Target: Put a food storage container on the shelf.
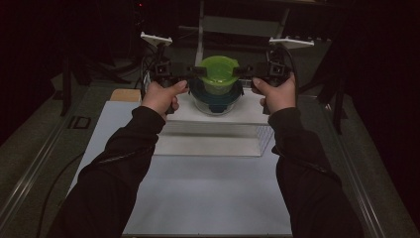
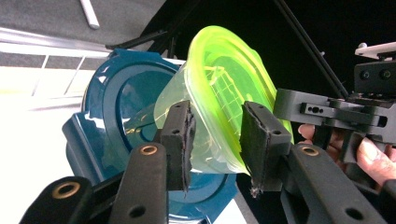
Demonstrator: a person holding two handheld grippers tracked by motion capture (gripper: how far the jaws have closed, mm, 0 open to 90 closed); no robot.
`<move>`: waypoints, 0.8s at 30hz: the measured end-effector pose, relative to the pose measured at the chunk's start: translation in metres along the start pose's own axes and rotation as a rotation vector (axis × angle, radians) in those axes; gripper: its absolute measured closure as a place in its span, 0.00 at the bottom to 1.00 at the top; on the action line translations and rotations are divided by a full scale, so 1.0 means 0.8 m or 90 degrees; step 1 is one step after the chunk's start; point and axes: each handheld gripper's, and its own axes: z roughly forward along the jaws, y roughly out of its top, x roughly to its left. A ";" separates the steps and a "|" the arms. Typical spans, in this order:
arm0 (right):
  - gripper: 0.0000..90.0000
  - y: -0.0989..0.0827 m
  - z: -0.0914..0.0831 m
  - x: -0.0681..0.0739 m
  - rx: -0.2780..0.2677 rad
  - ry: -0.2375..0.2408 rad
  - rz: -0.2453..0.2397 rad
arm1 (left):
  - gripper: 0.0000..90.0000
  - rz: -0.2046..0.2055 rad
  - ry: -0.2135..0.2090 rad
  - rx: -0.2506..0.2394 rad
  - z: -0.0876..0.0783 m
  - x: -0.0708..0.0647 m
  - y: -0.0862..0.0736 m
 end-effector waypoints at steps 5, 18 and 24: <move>0.70 0.001 0.001 0.001 -0.004 0.002 -0.001 | 0.60 0.016 0.012 -0.011 0.002 -0.001 0.001; 0.47 0.000 -0.007 0.004 -0.022 -0.005 -0.033 | 0.52 0.046 0.002 -0.041 -0.011 -0.009 -0.007; 0.37 -0.006 -0.014 0.003 -0.029 -0.007 -0.051 | 0.42 0.083 -0.019 -0.044 -0.020 -0.018 -0.018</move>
